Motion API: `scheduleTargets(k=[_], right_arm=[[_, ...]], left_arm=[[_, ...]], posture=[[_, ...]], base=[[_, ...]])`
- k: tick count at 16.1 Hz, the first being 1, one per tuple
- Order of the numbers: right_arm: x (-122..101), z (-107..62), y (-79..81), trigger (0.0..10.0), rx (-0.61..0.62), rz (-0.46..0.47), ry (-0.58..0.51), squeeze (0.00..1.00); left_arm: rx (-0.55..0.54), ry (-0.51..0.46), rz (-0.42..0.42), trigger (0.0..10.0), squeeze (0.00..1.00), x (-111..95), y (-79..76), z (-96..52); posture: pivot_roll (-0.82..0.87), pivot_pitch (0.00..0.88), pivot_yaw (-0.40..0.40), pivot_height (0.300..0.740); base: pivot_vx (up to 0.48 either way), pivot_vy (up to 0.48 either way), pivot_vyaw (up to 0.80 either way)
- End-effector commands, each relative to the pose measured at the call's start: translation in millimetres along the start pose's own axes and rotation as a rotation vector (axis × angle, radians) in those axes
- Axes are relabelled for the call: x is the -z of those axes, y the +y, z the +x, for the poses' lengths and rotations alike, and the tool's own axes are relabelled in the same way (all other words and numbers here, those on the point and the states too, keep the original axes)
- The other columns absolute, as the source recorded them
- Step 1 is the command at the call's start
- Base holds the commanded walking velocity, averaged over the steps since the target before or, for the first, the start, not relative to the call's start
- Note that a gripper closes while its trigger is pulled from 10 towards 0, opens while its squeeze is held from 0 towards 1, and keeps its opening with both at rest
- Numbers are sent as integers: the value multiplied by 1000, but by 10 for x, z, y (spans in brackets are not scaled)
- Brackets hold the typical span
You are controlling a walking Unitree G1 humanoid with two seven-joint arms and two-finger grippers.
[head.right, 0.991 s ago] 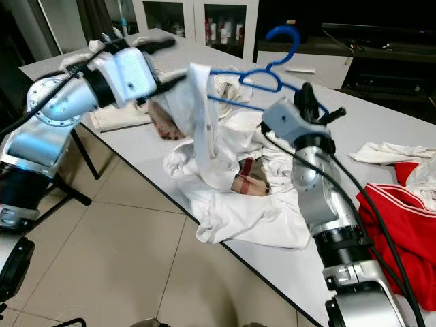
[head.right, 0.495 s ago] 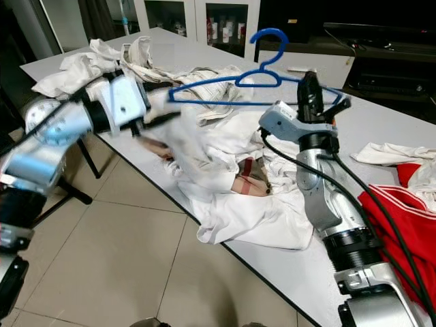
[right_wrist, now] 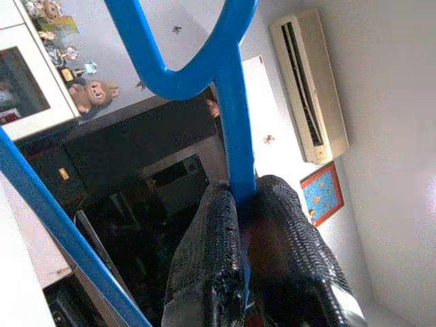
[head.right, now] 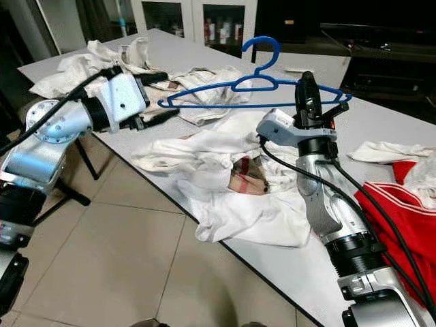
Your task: Hang hanger
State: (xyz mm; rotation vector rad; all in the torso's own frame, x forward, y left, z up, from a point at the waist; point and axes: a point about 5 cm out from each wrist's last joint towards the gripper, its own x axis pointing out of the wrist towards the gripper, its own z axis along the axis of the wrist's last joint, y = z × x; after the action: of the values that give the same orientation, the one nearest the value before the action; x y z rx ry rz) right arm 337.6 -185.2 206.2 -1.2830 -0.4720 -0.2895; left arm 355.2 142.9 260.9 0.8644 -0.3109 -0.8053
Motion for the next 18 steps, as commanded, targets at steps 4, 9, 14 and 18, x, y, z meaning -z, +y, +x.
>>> scheduleTargets(k=[4, 9, 14, 18], right_arm=[[-41, -42, 81, 10000, -48, 14, -8, 0], [46, -176, 149, 10000, -106, -12, -1, 0], [323, -232, 448, 10000, -332, 138, 303, 0], [310, -210, 393, 10000, -379, 215, 323, 0]], left_arm=[[-101, 83, -105, 10000, 0, 223, 65, -74], [-139, 71, -296, 10000, 0, 393, -45, -186], [-139, 100, -364, 10000, 0, 454, -87, -154], [-158, 186, -591, 10000, 0, 753, -258, -233]], posture=[[17, 0, 29, 723], [13, 0, 27, 723], [18, 0, 23, 723], [11, 0, 23, 723]], base=[[0, 0, 0], [0, 0, 0], [0, 0, 0], [0, 0, 0]])
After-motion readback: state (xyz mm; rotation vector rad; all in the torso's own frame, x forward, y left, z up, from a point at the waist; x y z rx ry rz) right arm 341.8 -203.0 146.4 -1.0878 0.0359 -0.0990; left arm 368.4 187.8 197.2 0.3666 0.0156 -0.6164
